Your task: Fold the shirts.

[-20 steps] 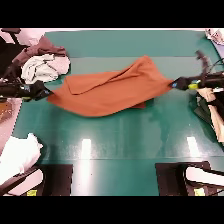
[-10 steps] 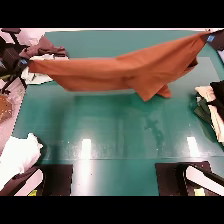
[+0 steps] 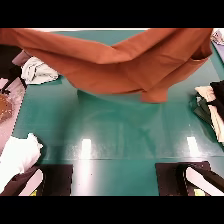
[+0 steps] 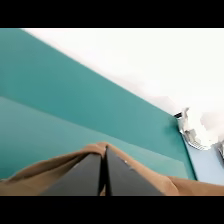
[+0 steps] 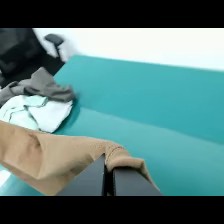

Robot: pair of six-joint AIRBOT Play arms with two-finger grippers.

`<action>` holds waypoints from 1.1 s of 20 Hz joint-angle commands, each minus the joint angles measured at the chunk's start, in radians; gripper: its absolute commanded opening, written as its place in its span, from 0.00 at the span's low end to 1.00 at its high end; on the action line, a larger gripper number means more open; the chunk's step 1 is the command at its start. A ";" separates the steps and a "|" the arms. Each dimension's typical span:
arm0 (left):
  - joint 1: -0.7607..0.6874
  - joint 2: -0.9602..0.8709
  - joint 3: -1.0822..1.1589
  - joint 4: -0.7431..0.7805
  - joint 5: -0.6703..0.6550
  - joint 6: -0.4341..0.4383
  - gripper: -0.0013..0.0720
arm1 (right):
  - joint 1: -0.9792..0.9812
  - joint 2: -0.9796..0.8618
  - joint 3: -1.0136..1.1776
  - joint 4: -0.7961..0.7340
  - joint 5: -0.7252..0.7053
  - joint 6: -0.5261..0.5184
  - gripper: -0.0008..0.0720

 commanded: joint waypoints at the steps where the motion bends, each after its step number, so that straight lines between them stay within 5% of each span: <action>1: 0.000 0.113 0.137 0.039 -0.095 -0.090 0.05 | 0.022 0.126 0.132 -0.105 0.011 0.161 0.04; 6: 0.000 0.137 0.389 0.282 -0.101 -0.251 0.04 | 0.020 0.224 0.300 -0.296 -0.093 0.468 0.04; 9: 0.000 -0.030 0.378 0.285 -0.245 -0.217 0.04 | 0.020 0.167 0.195 -0.452 0.004 0.687 0.04; 12: -0.033 -0.296 0.286 0.159 -0.312 -0.087 0.04 | 0.053 0.034 -0.008 -0.449 0.012 0.697 0.04; 15: -0.168 -0.559 0.232 0.288 -0.223 -0.037 0.04 | 0.104 -0.167 -0.180 -0.451 -0.088 0.729 0.04; 19: -0.355 -0.812 0.227 0.383 -0.063 -0.060 0.05 | 0.165 -0.526 -0.216 -0.443 -0.101 0.714 0.04; 22: -0.436 -0.880 0.226 0.459 0.074 -0.191 0.04 | 0.173 -0.745 -0.101 -0.444 -0.043 0.623 0.04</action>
